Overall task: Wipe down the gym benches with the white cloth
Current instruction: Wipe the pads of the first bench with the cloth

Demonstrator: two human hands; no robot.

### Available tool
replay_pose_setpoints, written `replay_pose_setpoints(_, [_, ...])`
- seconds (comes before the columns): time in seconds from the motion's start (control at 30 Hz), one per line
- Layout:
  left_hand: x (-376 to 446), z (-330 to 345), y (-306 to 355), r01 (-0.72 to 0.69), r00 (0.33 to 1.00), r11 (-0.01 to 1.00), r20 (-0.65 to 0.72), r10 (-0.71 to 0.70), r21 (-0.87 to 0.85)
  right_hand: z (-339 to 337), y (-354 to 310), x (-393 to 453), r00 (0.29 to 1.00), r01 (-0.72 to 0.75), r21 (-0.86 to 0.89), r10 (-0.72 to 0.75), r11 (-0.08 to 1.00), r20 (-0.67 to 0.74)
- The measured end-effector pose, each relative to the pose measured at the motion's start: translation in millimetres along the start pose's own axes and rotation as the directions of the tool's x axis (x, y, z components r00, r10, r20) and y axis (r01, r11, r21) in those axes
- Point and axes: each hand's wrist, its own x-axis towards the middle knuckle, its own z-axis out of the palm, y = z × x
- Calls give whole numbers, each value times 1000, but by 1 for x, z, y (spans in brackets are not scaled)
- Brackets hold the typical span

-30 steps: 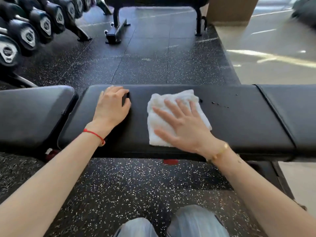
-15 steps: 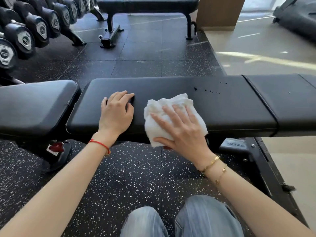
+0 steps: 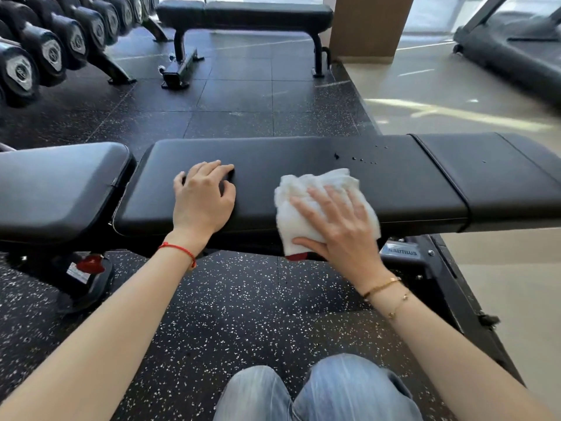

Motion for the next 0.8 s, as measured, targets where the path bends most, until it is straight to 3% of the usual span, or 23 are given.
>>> replay_pose_setpoints(0.2, [1, 6, 2, 4, 1000, 1000, -20, -4, 8, -7, 33, -21, 989, -139, -7, 139, 990, 59])
replay_pose_setpoints(0.37, [0, 6, 3, 17, 999, 1000, -37, -17, -5, -7, -25, 14, 999, -32, -3, 32, 999, 28])
replay_pose_setpoints(0.5, [-1, 4, 0, 7, 999, 1000, -45, -8, -20, -11, -16, 11, 1000, 17, 21, -17, 1000, 6])
replay_pose_setpoints(0.7, [-1, 5, 0, 7, 998, 1000, -61, -8, -28, -22, 71, -43, 968, -225, 15, 222, 974, 114])
replay_pose_setpoints(0.8, [-1, 5, 3, 16, 998, 1000, -60, -17, -21, -23, 80, -44, 940, -289, 33, 277, 957, 201])
